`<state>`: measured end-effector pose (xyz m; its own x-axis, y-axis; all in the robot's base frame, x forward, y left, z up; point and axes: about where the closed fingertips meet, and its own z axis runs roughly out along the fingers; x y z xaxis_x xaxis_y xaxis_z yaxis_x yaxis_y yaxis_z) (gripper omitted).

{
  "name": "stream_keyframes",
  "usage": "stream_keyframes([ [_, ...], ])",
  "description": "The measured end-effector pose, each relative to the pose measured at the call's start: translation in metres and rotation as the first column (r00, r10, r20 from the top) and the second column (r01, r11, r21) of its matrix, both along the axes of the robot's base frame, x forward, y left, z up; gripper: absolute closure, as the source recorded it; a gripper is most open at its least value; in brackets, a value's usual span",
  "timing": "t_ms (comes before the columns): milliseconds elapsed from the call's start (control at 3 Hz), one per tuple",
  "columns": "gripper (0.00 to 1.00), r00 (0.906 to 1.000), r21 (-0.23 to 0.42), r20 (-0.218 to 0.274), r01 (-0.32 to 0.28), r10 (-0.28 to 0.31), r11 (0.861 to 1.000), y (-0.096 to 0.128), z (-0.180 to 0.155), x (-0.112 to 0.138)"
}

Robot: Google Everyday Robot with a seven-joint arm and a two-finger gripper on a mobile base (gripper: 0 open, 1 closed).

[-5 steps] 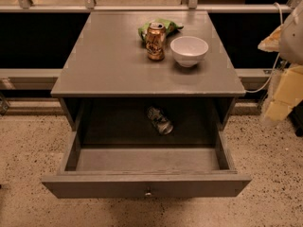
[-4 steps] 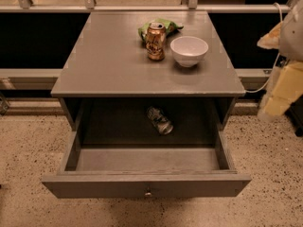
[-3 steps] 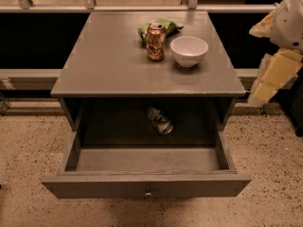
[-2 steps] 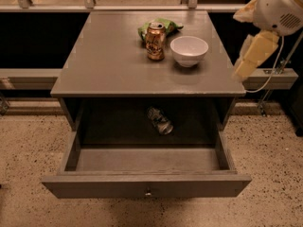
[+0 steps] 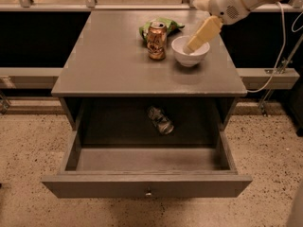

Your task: Place orange can into top drawer

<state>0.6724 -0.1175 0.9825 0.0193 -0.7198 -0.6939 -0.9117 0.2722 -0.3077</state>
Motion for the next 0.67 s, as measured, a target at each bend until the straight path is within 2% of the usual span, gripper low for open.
stream_keyframes([
  [333, 0.00, 0.9997, 0.116, -0.022, -0.001, 0.004, 0.993, 0.038, -0.018, 0.036],
  [667, 0.00, 0.9975, 0.183, -0.062, 0.044, -0.033, 0.982, 0.059, -0.039, 0.062],
])
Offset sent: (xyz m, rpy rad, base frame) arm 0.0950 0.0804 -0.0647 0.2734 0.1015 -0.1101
